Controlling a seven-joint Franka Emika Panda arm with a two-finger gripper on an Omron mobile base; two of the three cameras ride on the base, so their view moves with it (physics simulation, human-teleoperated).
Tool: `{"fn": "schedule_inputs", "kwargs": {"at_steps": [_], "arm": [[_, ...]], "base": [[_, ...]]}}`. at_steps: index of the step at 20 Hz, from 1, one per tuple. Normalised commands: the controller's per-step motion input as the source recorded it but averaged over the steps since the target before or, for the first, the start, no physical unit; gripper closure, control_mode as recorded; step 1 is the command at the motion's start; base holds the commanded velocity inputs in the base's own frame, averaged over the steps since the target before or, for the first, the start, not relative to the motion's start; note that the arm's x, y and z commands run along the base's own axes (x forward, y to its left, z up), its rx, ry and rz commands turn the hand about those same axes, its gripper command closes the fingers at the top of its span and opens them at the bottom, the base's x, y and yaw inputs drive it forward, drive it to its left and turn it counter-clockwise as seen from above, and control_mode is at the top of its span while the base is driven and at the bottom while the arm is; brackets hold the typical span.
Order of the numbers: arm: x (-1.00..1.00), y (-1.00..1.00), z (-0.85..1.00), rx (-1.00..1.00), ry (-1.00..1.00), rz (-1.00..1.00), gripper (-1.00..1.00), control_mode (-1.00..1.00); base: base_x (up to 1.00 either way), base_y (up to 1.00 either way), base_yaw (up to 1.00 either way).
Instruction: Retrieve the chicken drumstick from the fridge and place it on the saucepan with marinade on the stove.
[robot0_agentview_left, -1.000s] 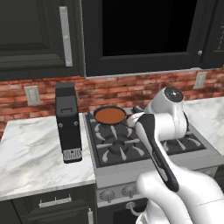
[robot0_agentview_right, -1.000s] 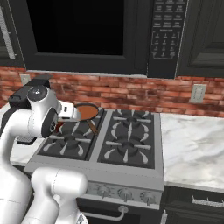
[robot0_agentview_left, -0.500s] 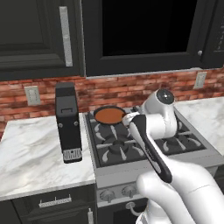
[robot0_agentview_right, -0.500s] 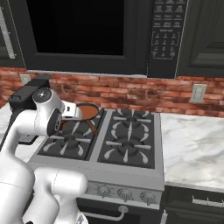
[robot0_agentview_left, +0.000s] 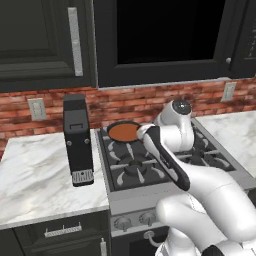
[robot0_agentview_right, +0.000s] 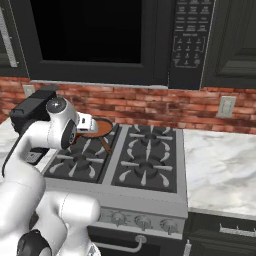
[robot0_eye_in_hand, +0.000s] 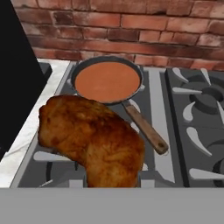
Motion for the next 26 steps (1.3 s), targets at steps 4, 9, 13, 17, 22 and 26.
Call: {"fn": "schedule_inputs", "kwargs": {"at_steps": [4,9,13,17,22,26], "arm": [[0.41,0.03,-0.11,0.0,0.03,0.0,1.0,-1.0],[0.44,0.06,-0.11,0.0,0.04,0.0,1.0,-1.0],[0.42,0.06,-0.12,0.0,0.04,0.0,1.0,-1.0],[0.4,0.07,-0.14,0.0,0.04,0.0,1.0,-1.0],[0.28,0.08,-0.19,0.0,0.01,0.0,1.0,-1.0],[0.28,0.07,-0.15,0.0,0.02,0.0,1.0,-1.0]], "base": [[0.0,0.0,0.0],[0.0,0.0,0.0],[0.0,0.0,0.0],[0.0,0.0,0.0],[0.0,0.0,0.0],[0.0,0.0,0.0]]}}
